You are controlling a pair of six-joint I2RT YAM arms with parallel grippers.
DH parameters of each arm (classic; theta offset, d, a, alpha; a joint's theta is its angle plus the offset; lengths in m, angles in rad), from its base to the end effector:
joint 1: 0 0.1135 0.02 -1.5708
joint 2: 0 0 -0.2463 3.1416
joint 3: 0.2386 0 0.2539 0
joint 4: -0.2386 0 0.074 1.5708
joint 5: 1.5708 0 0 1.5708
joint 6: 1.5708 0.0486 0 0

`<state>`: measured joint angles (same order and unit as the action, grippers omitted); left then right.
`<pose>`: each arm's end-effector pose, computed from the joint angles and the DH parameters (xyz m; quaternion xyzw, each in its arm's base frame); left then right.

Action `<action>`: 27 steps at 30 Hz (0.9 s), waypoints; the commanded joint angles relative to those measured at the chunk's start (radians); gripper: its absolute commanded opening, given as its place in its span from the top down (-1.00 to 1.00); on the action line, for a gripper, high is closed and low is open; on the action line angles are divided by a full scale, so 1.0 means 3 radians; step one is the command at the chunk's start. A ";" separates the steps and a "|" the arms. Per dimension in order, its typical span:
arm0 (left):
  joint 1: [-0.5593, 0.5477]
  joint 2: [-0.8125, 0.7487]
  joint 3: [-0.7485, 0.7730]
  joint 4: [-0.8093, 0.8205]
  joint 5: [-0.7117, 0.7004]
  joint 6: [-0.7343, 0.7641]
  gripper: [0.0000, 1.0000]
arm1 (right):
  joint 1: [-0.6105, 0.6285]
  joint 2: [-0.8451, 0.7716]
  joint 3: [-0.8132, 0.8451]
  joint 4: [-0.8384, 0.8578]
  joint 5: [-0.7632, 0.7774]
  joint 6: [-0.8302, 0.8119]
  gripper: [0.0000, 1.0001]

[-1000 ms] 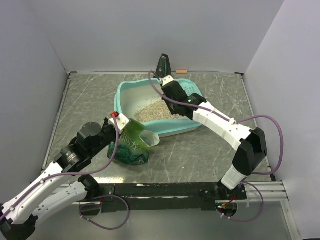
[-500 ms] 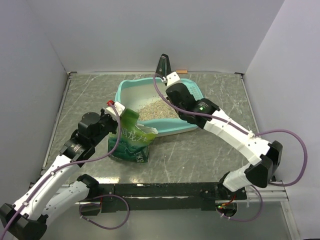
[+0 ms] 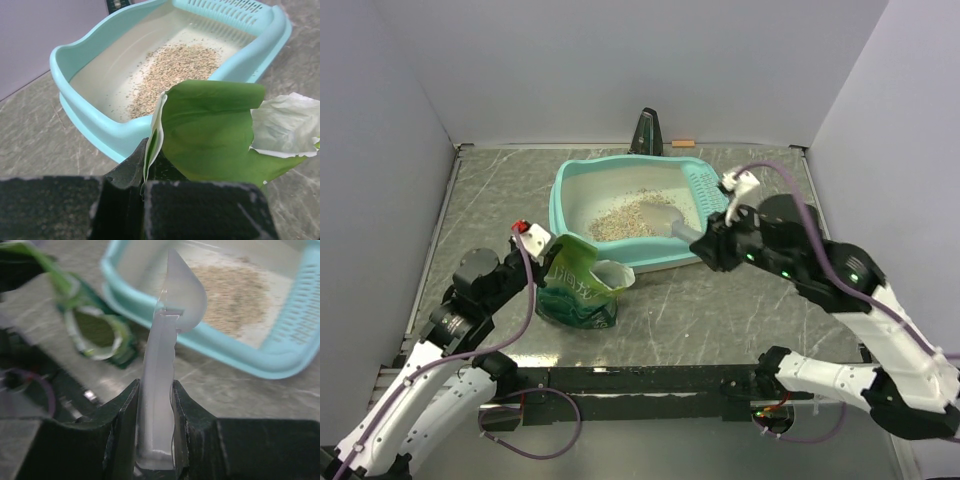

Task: Fill the litter box with clean litter

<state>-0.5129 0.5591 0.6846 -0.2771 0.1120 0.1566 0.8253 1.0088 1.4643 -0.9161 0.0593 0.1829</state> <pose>0.1449 -0.0878 0.3161 0.2833 0.7034 -0.1571 0.6327 0.1335 0.1403 0.4299 -0.2534 0.8110 0.2324 0.4734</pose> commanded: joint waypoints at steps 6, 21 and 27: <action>-0.0003 -0.0232 -0.0057 0.0233 0.0327 -0.0348 0.98 | 0.0031 -0.0213 -0.0095 -0.0280 -0.1245 0.0479 1.00; -0.0039 -0.0452 -0.0277 0.0433 0.0353 -0.0440 0.98 | 0.0030 0.0165 -0.0085 -0.0382 -0.1650 0.0715 1.00; -0.0070 -0.0263 -0.0267 0.0423 0.0389 -0.0471 0.98 | 0.0025 0.0579 -0.0126 -0.0173 -0.1701 0.0837 1.00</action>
<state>-0.5190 0.4503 0.5972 -0.2394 0.1734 0.0494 0.8288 1.1244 1.4246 -1.0225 -0.4240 0.3904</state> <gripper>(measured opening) 0.022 0.341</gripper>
